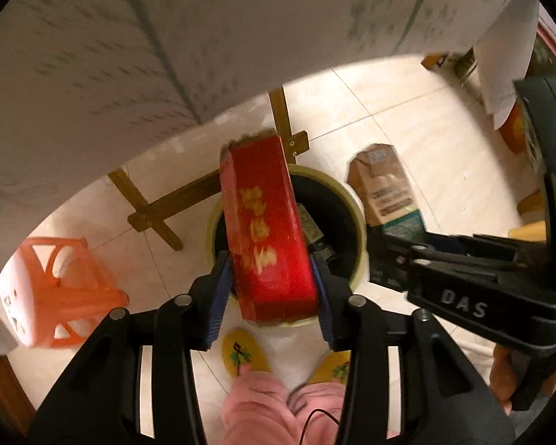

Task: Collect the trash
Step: 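Lift the red box and milk carton and carry both down over the bin, then open both tools to drop the red box and carton into the bin, then move both tools back over the table toward the tissue and mask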

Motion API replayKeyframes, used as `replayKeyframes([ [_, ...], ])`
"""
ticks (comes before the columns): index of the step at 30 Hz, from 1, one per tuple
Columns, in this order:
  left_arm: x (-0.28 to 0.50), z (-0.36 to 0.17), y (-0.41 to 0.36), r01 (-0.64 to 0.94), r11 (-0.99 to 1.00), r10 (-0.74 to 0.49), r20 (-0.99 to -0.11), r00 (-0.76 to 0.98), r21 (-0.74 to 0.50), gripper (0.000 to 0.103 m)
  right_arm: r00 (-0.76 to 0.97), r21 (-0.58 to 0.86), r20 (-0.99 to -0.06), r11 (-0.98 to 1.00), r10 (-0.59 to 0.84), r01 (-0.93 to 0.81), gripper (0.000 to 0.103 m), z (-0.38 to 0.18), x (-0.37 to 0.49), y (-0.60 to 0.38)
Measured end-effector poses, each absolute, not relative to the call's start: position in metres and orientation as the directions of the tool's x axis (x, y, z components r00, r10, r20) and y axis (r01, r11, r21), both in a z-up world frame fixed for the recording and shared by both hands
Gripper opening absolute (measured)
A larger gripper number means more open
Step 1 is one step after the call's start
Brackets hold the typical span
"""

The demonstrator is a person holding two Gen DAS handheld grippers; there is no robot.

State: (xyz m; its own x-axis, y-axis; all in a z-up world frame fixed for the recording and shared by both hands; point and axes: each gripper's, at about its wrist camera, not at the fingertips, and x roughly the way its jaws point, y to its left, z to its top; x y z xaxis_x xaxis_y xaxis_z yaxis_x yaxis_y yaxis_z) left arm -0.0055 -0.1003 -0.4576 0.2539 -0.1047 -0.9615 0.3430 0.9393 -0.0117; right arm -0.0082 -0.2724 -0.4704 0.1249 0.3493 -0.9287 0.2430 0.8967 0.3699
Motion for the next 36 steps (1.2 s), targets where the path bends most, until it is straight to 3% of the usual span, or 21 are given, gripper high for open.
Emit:
replayKeyframes([
  [3,0.001,-0.477,-0.096,0.349,0.937,-0.087,-0.963,0.255,0.007,0.04,0.13,0.365,-0.93,0.903,0.344,0.225,0.035,-0.491,0.001,-0.267],
  [5,0.004,-0.487,-0.093,0.346,0.938,-0.087,-0.967,0.238,0.001,0.054,0.134,0.36,-0.932,0.905,0.337,0.228,0.038,-0.5,0.002,-0.266],
  [6,0.003,-0.491,-0.092,0.344,0.939,-0.085,-0.968,0.237,0.002,0.056,0.139,0.359,-0.932,0.903,0.335,0.236,0.04,-0.504,0.004,-0.266],
  [8,0.004,-0.497,-0.089,0.348,0.938,-0.082,-0.967,0.242,0.007,0.056,0.155,0.359,-0.932,0.899,0.328,0.25,0.051,-0.506,0.008,-0.268],
  [16,-0.002,-0.49,-0.084,0.356,0.934,-0.068,-0.965,0.254,0.028,0.056,0.174,0.349,-0.934,0.902,0.313,0.253,0.052,-0.502,0.003,-0.277],
  [27,-0.028,-0.419,-0.093,0.375,0.927,-0.098,-0.966,0.241,0.0,0.056,0.187,0.341,-0.936,0.903,0.299,0.261,0.052,-0.438,-0.017,-0.276],
  [36,-0.052,-0.326,-0.087,0.318,0.946,-0.142,-0.965,0.222,-0.066,0.056,0.211,0.331,-0.935,0.917,0.286,0.223,0.052,-0.344,-0.03,-0.278],
])
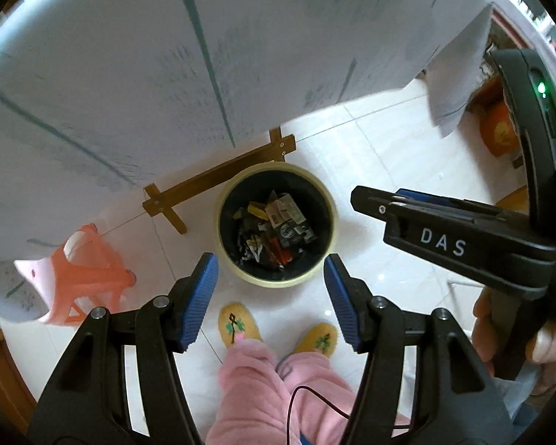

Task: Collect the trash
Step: 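Move both tools back over the table toward the tissue and mask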

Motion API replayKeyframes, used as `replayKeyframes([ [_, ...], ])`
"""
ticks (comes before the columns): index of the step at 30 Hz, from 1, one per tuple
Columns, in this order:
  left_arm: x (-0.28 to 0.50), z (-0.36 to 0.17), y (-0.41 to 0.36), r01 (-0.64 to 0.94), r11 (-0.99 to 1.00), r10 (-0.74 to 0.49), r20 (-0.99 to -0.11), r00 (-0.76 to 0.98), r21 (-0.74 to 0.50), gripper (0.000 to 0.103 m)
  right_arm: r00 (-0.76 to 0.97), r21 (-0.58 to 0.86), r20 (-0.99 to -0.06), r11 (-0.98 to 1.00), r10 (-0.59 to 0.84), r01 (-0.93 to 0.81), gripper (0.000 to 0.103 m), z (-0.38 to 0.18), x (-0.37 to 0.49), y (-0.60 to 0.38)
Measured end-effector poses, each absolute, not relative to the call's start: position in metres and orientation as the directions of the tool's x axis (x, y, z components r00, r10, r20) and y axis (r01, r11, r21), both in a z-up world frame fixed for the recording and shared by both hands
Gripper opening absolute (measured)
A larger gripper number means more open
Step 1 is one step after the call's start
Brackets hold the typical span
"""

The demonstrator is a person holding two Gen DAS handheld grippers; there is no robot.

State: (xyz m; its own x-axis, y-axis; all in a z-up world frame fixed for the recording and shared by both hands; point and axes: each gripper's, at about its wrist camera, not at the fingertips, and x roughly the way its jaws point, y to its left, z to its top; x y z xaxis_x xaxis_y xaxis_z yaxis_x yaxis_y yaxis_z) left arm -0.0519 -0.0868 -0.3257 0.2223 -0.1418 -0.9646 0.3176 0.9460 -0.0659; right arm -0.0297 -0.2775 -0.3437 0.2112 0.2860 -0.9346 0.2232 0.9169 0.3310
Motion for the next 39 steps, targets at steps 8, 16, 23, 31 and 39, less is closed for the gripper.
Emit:
replayKeyframes([
  [8,-0.068,-0.228,-0.075,0.303,0.949,-0.167,-0.95,0.263,-0.083,0.056,0.249,0.334,-0.925,0.926,0.287,0.174,0.052,-0.241,-0.051,-0.279],
  [16,-0.074,-0.141,-0.056,0.278,0.959,-0.155,-0.929,0.336,-0.059,0.056,0.292,0.344,-0.908,0.932,0.3,0.113,0.052,-0.152,-0.072,-0.273],
  [23,-0.062,-0.072,-0.042,0.271,0.962,-0.133,-0.9,0.415,-0.018,0.057,0.382,0.352,-0.873,0.934,0.302,0.066,0.052,-0.082,-0.072,-0.27],
  [31,-0.038,-0.005,-0.032,0.222,0.975,-0.1,-0.85,0.518,0.021,0.066,0.466,0.368,-0.83,0.929,0.307,0.043,0.053,-0.03,-0.043,-0.281],
  [39,0.011,0.036,-0.022,0.197,0.98,-0.118,-0.828,0.548,-0.01,0.08,0.522,0.358,-0.797,0.934,0.305,0.001,0.057,0.007,0.019,-0.277],
])
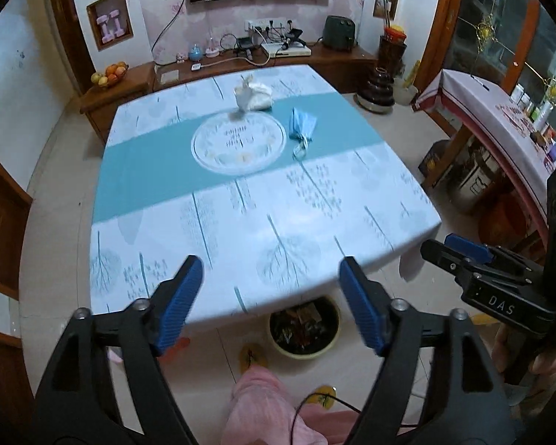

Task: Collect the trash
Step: 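Move both tools back over the table toward the tissue and mask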

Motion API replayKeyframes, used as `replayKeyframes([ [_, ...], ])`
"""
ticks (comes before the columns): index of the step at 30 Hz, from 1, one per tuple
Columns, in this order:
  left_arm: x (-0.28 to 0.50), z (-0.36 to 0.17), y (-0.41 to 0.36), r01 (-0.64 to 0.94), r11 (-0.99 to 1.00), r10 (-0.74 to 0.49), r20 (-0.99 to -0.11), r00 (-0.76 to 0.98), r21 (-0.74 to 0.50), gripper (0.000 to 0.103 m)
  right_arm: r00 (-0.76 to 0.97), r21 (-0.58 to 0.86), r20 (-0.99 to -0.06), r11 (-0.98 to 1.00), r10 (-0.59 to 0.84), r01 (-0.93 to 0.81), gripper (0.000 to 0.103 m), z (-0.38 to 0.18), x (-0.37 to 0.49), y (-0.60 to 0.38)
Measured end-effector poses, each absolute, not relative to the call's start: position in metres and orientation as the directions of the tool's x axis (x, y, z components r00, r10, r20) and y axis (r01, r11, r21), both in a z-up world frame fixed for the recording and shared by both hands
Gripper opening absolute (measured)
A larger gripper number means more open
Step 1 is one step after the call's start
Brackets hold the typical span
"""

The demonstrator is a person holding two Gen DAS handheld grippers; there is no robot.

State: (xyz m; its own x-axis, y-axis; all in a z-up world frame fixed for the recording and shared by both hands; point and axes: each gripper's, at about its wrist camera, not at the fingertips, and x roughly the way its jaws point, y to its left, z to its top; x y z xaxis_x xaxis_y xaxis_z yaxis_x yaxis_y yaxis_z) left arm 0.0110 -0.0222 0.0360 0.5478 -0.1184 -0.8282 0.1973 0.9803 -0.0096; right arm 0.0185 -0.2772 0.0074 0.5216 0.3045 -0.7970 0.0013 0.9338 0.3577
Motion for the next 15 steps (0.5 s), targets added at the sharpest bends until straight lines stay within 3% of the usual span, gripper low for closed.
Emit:
replayKeyframes([
  [1,0.021,0.038,-0.021,0.201,0.979,-0.123,-0.827,0.549,-0.011,0.085,0.528,0.356,-0.794,0.934,0.302,0.002,0.058,0.011,0.028,-0.277],
  [7,0.102,0.042,-0.011,0.227,0.974,-0.137,-0.831,0.539,-0.013,0.087,0.554,0.349,-0.785,0.937,0.276,0.028,0.06,0.019,0.102,-0.271],
  [15,0.265,0.034,0.008,0.281,0.959,-0.174,-0.846,0.504,-0.029,0.087,0.543,0.329,-0.814,0.934,0.205,0.141,0.06,0.002,0.237,-0.263],
])
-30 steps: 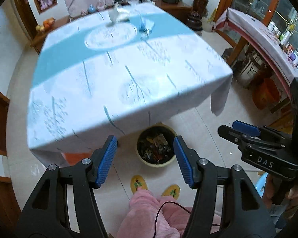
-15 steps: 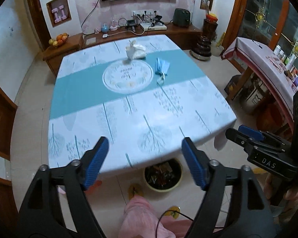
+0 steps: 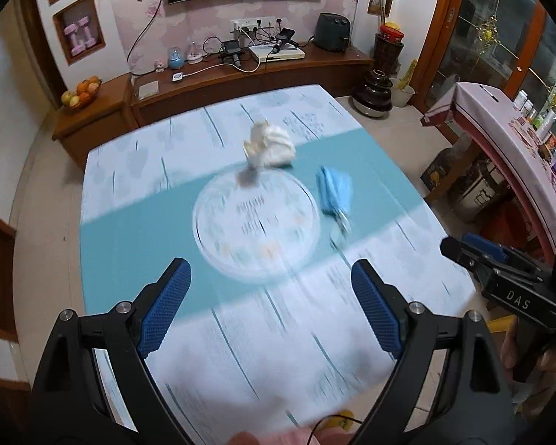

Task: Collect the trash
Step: 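Move both tools back over the table toward the tissue and mask, then grasp the crumpled tissue with the left tool while the right tool grasps the blue mask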

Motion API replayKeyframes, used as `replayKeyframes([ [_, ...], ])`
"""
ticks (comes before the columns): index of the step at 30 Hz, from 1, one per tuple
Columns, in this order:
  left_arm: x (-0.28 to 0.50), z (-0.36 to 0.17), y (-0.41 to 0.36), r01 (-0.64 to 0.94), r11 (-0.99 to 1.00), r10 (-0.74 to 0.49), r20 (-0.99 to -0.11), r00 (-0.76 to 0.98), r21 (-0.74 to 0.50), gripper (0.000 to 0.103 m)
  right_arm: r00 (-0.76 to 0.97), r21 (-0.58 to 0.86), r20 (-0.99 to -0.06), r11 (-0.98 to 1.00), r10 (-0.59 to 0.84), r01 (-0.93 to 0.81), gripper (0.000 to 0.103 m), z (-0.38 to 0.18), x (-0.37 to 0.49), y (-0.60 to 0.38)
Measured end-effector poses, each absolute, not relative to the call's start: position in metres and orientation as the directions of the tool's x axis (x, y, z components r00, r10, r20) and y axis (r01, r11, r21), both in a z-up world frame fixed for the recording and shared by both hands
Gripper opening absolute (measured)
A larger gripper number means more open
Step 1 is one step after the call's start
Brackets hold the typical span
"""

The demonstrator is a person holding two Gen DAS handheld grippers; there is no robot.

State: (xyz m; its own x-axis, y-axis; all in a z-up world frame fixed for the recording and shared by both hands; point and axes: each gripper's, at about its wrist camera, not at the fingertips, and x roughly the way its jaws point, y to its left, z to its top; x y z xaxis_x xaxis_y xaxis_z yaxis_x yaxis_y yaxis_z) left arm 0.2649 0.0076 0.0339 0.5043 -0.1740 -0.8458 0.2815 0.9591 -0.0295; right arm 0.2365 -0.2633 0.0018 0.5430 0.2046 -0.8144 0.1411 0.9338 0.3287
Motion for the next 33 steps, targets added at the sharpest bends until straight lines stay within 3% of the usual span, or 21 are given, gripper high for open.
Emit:
replayKeyframes([
  [12,0.484,-0.053,-0.019,0.395,0.918,-0.178,-0.908,0.38,-0.015,0.087,0.442,0.271,-0.888,0.921,0.127,0.28,0.06,-0.095,0.413,-0.251],
  [21,0.545,-0.134,-0.044,0.41,0.912,-0.15,-0.943,0.297,-0.016,0.085,0.356,0.231,-0.929,0.913,0.104,0.337,0.06,-0.169,0.46,-0.24],
  [25,0.559,-0.154,-0.055,0.41,0.912,-0.137,-0.946,0.293,-0.005,0.07,0.334,0.204,-0.939,0.913,0.08,0.354,0.058,-0.187,0.465,-0.236],
  [27,0.564,-0.162,-0.058,0.407,0.913,-0.132,-0.95,0.282,-0.006,0.058,0.335,0.199,-0.939,0.913,0.074,0.356,0.053,-0.191,0.463,-0.235],
  [29,0.567,-0.171,-0.062,0.406,0.914,-0.115,-0.958,0.265,0.003,0.035,0.349,0.187,-0.936,0.916,0.056,0.355,0.049,-0.193,0.463,-0.232],
  [33,0.563,-0.174,-0.065,0.398,0.917,-0.111,-0.95,0.291,0.015,0.027,0.359,0.147,-0.933,0.923,0.01,0.355,0.036,-0.193,0.457,-0.23],
])
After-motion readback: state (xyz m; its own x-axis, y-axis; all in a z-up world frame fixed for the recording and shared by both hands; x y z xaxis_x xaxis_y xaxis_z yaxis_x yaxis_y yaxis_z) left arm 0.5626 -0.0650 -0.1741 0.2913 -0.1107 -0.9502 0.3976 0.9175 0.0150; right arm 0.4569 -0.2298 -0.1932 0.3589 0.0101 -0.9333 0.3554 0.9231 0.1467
